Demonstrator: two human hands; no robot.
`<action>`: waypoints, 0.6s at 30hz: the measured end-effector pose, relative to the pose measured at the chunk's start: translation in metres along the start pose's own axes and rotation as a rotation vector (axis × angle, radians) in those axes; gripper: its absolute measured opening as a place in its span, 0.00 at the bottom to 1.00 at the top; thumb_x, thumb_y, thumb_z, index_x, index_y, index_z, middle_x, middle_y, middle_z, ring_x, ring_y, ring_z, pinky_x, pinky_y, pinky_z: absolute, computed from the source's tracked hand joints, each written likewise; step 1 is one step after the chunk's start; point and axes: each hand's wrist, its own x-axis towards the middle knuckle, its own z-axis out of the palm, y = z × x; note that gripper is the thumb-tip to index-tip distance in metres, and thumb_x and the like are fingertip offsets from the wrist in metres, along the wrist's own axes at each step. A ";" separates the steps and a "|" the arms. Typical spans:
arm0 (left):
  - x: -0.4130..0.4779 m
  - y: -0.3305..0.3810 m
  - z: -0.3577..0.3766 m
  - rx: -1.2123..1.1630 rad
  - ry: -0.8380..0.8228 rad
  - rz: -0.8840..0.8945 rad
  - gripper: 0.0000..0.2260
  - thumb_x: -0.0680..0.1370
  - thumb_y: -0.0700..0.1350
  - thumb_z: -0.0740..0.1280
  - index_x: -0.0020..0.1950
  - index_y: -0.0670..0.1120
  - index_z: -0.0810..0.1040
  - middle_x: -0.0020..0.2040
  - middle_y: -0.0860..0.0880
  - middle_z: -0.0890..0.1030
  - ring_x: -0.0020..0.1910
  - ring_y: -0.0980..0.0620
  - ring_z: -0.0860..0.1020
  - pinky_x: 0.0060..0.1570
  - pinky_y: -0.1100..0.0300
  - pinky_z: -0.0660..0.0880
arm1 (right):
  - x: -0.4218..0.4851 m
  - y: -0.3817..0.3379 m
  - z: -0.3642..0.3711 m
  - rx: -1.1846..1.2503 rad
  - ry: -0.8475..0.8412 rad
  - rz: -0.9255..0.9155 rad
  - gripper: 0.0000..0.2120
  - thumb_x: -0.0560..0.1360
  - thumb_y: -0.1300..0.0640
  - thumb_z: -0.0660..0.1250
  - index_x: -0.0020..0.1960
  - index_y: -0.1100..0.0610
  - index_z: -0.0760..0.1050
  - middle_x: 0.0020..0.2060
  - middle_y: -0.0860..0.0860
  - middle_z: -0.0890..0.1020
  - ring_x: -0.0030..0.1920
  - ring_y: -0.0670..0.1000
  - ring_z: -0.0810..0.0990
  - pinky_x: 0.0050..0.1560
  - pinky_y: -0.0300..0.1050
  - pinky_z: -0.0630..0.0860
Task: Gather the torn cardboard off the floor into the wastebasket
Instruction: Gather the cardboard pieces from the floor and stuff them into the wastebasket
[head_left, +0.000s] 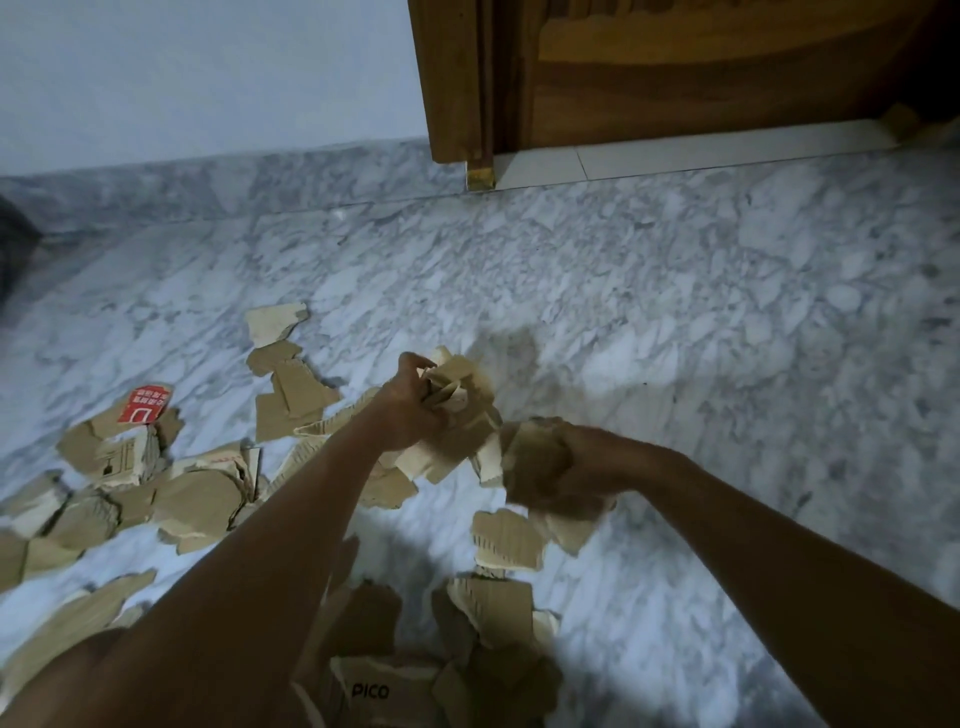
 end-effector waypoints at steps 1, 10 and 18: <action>-0.002 -0.002 -0.003 0.025 -0.010 -0.048 0.24 0.62 0.46 0.75 0.53 0.40 0.73 0.40 0.47 0.77 0.38 0.51 0.75 0.38 0.57 0.73 | 0.000 -0.009 0.011 -0.103 -0.077 -0.026 0.36 0.67 0.50 0.79 0.72 0.53 0.70 0.60 0.47 0.74 0.65 0.54 0.74 0.61 0.44 0.71; -0.014 -0.037 -0.013 0.201 -0.081 -0.058 0.13 0.66 0.38 0.78 0.47 0.43 0.80 0.43 0.43 0.83 0.46 0.41 0.82 0.49 0.46 0.78 | 0.012 -0.027 0.107 -0.472 0.128 0.009 0.24 0.77 0.55 0.68 0.71 0.56 0.68 0.67 0.58 0.74 0.65 0.61 0.75 0.63 0.58 0.74; -0.010 -0.009 -0.014 0.325 -0.144 -0.076 0.11 0.65 0.42 0.80 0.43 0.40 0.83 0.40 0.42 0.82 0.40 0.48 0.78 0.42 0.56 0.74 | -0.002 -0.019 0.059 -0.115 -0.136 0.116 0.48 0.67 0.56 0.81 0.79 0.53 0.58 0.75 0.54 0.66 0.74 0.58 0.65 0.69 0.52 0.67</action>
